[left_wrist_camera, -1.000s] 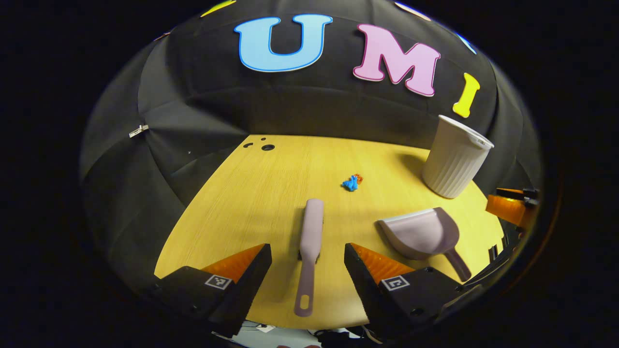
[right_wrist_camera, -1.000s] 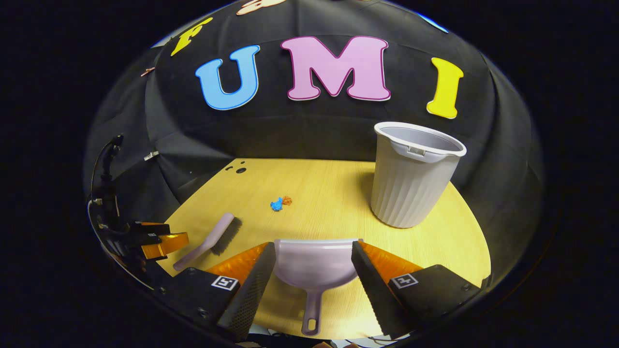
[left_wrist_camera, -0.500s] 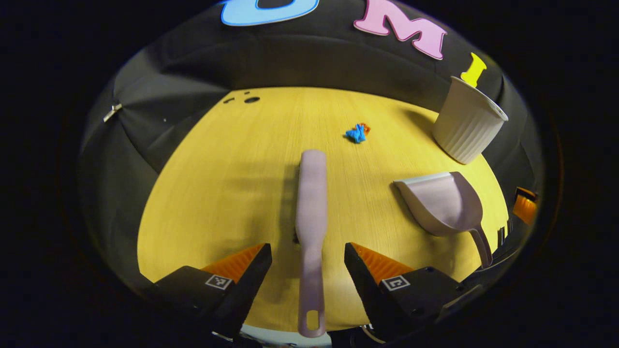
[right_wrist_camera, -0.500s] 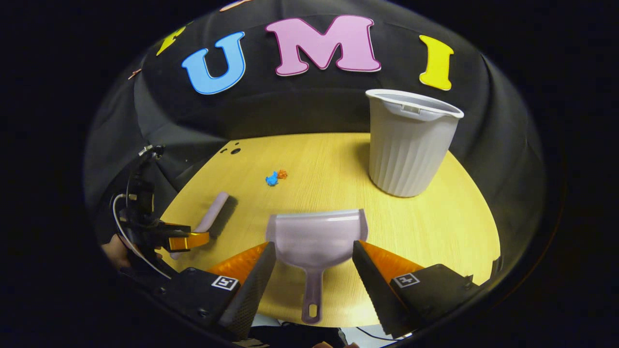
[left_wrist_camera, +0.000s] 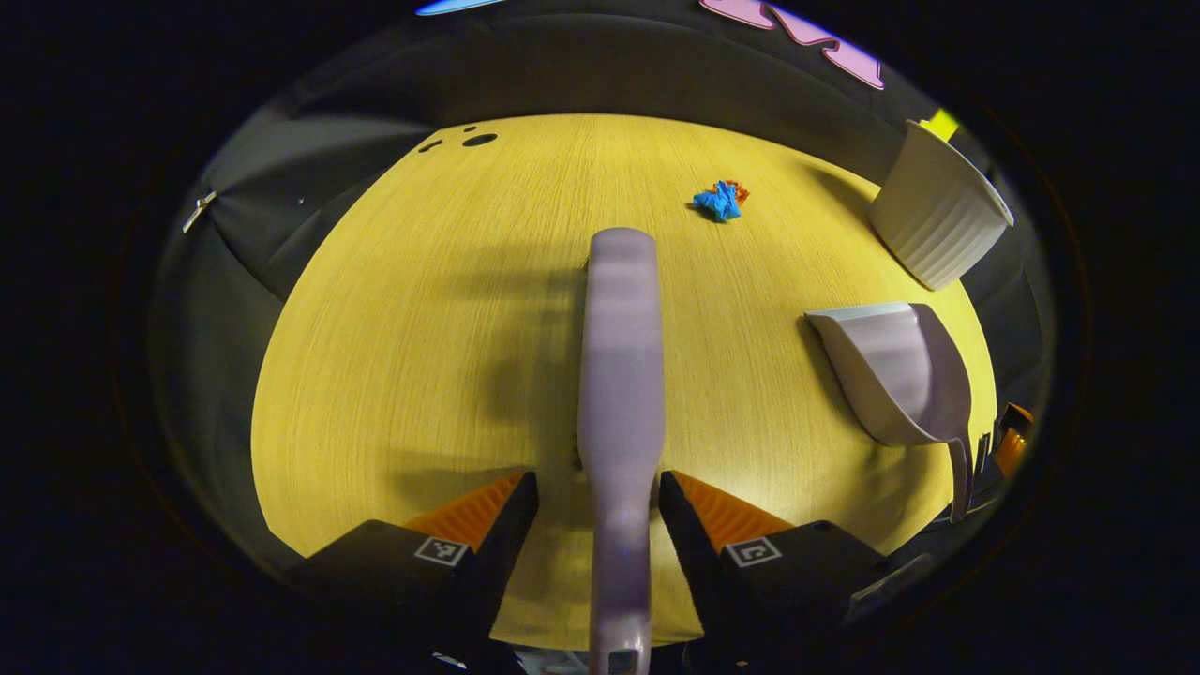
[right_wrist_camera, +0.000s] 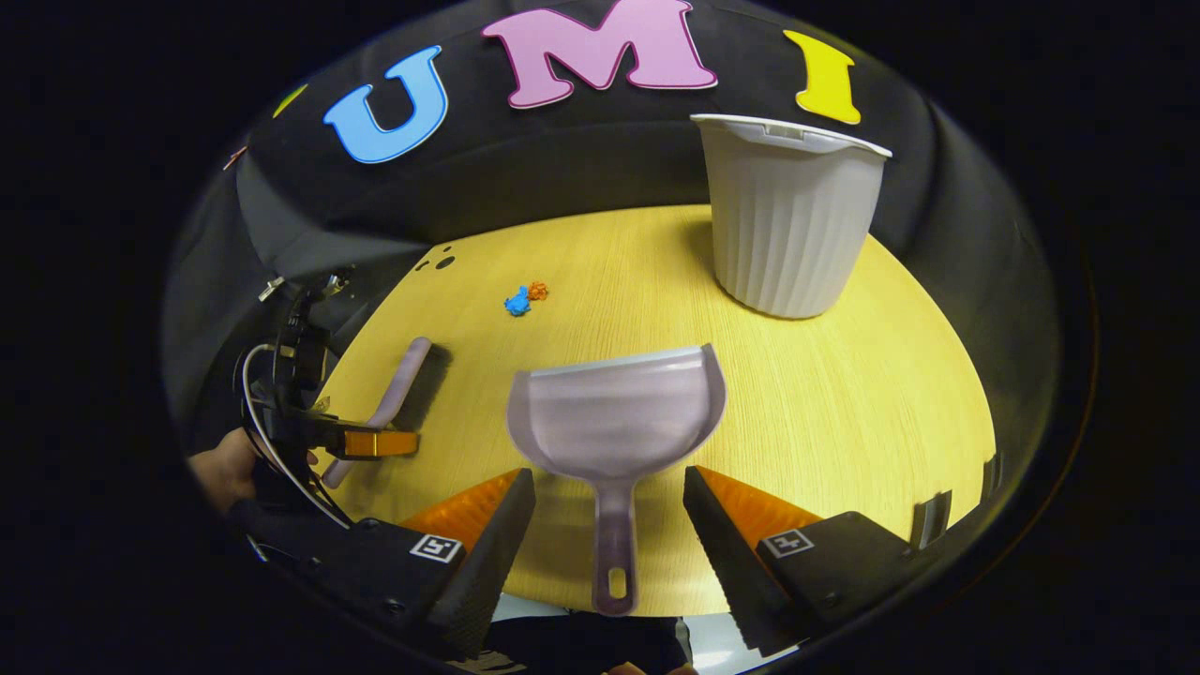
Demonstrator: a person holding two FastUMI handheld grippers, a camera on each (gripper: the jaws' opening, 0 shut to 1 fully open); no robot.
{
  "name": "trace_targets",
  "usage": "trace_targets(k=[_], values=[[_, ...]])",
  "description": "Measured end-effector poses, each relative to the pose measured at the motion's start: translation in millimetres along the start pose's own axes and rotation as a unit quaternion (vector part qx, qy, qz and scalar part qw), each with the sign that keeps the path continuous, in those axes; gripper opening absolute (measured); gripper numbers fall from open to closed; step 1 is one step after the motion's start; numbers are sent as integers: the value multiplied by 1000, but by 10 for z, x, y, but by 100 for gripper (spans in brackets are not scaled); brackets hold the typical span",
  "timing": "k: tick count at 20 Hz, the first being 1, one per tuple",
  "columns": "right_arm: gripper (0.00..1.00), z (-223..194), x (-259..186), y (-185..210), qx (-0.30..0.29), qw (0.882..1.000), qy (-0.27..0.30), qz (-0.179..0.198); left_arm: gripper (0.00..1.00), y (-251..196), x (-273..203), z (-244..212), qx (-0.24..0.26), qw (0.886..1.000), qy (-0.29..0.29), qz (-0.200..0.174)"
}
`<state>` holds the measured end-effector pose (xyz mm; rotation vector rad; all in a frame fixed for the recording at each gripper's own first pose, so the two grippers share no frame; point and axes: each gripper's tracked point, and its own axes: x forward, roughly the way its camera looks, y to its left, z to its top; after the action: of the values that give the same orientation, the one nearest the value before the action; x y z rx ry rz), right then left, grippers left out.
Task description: Pick up the small broom and dustpan from the desktop, sweep the trash into the dustpan with the broom, and then empty the trash into the garbage bin.
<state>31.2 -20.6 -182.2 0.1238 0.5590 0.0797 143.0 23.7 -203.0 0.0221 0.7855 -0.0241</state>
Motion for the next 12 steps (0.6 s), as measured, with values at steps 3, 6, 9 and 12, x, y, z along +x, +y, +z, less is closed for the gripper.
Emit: trace_targets(k=[3, 6, 9, 12], values=[[99, -83, 20, -7, 13, 1000, 10, 1, 69, -25, 46, 61, 15, 1000, -7, 6], [99, -132, 44, -17, 21, 1000, 18, -1, 59, -108, 55, 53, 39, 999, -13, -3], [99, -192, 74, -27, 26, 999, 29, -5, 31, -135, 61, 70, 51, 998, -30, 3], [99, -262, 121, -52, 28, 999, 41, -11, 29, -129, 41, 65, 37, 998, -43, 4]])
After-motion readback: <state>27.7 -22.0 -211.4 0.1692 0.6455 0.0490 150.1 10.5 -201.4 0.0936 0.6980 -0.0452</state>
